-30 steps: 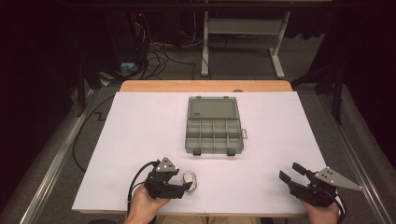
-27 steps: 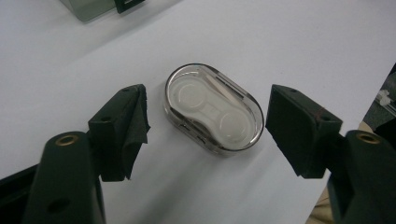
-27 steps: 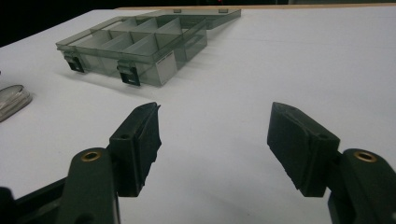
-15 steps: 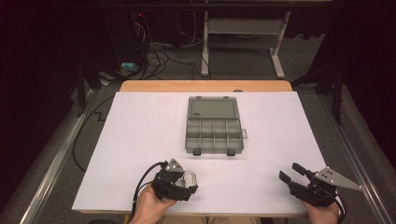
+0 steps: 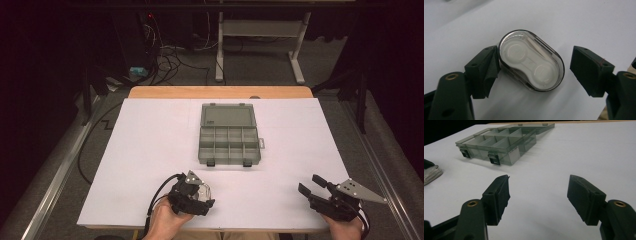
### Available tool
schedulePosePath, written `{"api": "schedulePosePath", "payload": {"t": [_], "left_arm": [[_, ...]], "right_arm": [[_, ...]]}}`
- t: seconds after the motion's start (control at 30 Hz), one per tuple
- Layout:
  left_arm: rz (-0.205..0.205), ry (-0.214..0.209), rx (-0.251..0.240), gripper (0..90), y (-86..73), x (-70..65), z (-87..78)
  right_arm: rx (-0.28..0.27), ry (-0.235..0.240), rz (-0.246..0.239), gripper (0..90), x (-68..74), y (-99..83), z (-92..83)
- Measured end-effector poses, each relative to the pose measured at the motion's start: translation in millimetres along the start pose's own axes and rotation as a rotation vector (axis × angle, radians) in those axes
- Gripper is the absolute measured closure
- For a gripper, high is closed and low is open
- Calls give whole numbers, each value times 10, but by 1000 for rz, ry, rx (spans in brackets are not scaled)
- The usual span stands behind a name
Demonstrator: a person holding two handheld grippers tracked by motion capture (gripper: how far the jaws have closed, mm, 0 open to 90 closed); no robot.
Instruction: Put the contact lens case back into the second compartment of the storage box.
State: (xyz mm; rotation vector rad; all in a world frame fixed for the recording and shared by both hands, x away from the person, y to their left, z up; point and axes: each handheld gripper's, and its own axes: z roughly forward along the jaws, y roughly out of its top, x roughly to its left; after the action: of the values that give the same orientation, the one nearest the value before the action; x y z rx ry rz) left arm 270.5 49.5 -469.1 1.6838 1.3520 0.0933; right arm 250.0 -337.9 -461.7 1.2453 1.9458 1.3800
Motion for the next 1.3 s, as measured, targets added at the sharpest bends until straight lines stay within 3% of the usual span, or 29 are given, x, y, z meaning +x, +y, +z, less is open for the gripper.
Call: {"api": "schedulePosePath", "payload": {"t": [0.5,0.93,1.1,1.17,1.3], "left_arm": [[12,45,1,309,15,-12,59],[12,45,20,339,39,8,41],[15,42,17,379,44,24,26],[8,36,9,450,45,29,18],[5,36,9,460,49,32,21]], "right_arm": [[-3,5,4,343,-7,-2,-7],[-3,4,3,343,-11,-4,-12],[-3,6,2,343,-10,-3,-9],[-3,6,4,343,-10,-3,-8],[-2,6,4,343,-9,-3,-6]]}}
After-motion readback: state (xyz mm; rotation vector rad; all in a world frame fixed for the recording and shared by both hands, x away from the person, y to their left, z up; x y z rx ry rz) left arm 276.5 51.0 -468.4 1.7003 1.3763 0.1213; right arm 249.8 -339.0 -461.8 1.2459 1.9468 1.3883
